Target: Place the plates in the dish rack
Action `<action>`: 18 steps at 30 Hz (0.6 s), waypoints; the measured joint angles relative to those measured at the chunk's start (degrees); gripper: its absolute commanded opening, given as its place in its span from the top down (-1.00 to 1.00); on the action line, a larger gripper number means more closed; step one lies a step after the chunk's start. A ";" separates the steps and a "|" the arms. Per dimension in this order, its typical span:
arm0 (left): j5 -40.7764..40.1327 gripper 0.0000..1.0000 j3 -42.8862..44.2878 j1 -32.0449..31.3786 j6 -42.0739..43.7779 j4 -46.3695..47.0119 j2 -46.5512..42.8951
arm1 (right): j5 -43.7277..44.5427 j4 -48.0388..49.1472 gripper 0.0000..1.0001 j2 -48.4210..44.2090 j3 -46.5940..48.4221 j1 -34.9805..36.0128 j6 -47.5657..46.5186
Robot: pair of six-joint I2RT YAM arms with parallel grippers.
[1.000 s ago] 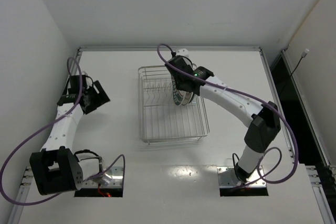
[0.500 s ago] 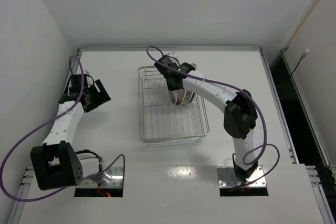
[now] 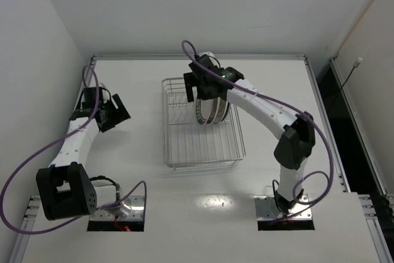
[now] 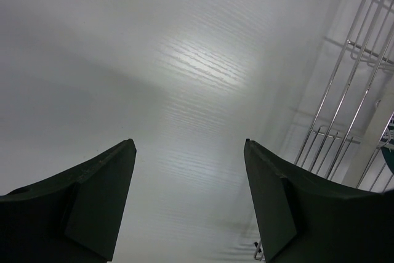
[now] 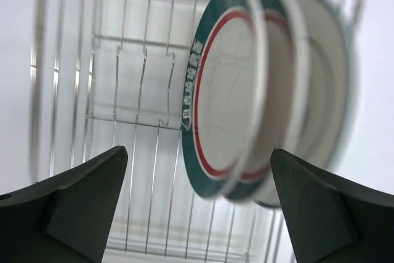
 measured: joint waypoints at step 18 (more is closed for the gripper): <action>2.05 -0.37 0.00 0.00 0.63 0.11 2.05 | -1.16 3.13 -1.00 -50.97 -27.58 -2.99 -10.01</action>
